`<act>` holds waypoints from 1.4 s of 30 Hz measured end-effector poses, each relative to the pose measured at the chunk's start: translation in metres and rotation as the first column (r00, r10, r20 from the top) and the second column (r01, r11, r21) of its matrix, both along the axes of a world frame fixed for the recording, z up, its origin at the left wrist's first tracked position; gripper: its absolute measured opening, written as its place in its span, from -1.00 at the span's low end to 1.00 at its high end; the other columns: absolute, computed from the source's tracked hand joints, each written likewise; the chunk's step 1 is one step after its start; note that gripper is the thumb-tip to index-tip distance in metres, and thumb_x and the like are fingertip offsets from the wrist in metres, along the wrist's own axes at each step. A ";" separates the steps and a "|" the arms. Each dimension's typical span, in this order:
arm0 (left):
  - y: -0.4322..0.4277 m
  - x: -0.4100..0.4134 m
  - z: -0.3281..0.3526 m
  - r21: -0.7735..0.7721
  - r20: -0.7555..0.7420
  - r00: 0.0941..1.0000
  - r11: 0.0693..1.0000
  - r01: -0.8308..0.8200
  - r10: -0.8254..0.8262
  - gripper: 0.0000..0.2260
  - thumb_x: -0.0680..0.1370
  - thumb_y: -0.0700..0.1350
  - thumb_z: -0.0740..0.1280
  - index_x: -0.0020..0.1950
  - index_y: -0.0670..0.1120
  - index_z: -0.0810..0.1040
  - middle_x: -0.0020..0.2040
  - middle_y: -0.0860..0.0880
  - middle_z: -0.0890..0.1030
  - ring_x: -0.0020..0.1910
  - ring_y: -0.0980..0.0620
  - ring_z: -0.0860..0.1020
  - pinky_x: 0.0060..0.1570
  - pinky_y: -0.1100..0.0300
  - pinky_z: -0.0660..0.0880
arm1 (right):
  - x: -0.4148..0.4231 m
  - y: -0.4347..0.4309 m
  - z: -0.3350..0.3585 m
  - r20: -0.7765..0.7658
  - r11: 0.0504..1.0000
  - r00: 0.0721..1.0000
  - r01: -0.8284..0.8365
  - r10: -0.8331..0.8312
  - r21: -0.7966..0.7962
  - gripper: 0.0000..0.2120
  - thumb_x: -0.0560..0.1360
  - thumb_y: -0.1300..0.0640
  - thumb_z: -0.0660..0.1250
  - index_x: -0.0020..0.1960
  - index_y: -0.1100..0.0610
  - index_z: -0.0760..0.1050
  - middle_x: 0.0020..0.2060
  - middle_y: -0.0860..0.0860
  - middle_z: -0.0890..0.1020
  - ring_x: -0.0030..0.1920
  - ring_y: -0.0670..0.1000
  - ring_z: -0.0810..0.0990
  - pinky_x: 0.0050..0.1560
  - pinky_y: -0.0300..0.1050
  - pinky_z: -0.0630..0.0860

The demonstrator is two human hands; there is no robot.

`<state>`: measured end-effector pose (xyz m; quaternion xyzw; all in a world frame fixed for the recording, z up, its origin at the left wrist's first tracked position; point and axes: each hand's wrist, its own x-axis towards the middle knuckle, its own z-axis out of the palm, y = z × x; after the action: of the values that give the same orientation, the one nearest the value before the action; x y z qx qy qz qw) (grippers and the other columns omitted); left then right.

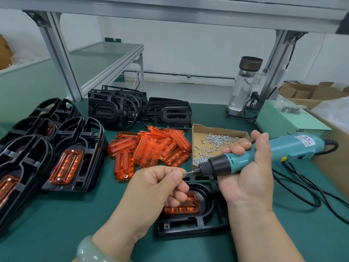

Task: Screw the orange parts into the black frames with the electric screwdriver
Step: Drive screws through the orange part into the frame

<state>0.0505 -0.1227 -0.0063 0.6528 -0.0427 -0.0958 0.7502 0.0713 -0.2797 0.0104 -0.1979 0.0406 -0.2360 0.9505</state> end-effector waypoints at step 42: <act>0.002 0.000 0.001 0.220 0.294 0.951 0.962 -0.160 0.091 -0.83 0.46 -0.26 0.39 -0.21 0.01 0.66 -0.31 0.00 0.68 -0.37 0.10 0.63 -0.38 0.35 0.52 | 0.002 -0.002 -0.001 -0.015 0.998 1.000 0.007 -0.006 0.068 -0.81 0.48 0.02 0.37 -0.29 0.02 0.51 -0.42 -0.13 0.44 -0.49 -0.15 0.41 -0.32 -0.28 0.48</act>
<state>0.0505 -0.1211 -0.0058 0.7475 -0.0948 0.0418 0.6561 0.0735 -0.2819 0.0092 -0.1672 0.0565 -0.2362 0.9555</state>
